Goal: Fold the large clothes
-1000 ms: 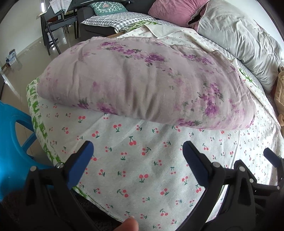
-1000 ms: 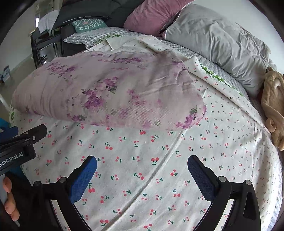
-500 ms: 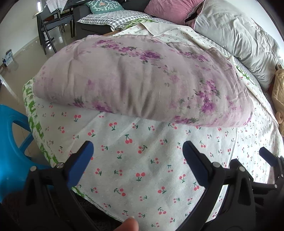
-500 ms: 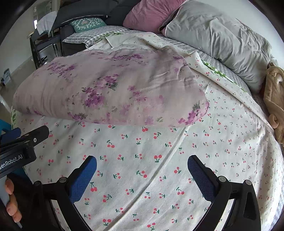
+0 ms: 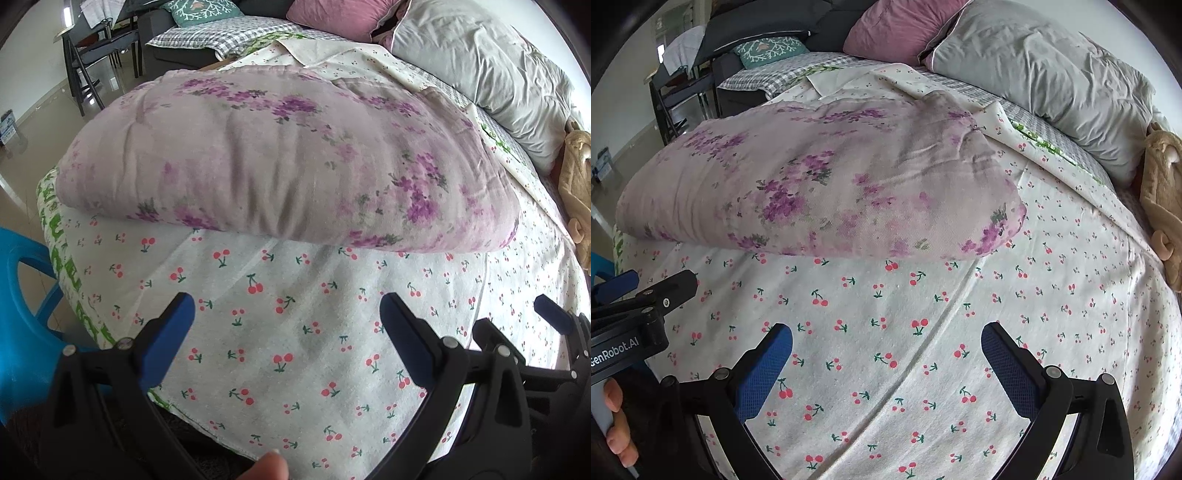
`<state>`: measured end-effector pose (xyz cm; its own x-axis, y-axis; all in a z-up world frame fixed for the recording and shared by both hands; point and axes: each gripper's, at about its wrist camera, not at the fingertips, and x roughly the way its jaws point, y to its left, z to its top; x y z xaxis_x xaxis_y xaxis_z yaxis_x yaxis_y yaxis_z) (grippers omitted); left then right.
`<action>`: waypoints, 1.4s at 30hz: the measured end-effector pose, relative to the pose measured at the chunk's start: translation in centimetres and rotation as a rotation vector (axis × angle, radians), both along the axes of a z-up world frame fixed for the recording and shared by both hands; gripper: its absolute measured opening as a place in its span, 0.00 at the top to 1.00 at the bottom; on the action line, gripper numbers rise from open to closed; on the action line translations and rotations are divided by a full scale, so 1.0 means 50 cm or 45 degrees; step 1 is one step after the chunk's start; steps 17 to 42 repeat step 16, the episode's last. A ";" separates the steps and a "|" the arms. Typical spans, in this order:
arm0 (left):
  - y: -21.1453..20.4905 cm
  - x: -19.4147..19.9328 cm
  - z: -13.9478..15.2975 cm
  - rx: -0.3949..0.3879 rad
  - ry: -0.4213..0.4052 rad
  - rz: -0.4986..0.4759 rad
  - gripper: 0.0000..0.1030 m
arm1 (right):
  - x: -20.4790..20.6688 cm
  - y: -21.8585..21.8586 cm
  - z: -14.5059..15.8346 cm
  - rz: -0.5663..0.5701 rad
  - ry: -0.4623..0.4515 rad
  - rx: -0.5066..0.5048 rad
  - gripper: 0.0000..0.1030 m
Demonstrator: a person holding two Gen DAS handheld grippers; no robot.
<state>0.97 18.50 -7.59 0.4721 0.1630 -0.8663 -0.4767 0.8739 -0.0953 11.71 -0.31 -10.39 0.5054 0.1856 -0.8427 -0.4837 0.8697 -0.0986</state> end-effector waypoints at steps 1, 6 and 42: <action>-0.001 0.001 0.000 -0.001 0.001 -0.005 0.03 | 0.001 -0.001 0.000 -0.005 0.001 0.002 0.00; -0.002 0.000 0.002 -0.004 0.000 -0.010 0.03 | 0.007 -0.005 0.000 -0.026 0.017 0.018 0.00; -0.006 0.003 0.002 -0.007 0.000 -0.015 0.03 | 0.008 -0.012 -0.005 -0.040 0.043 0.035 0.00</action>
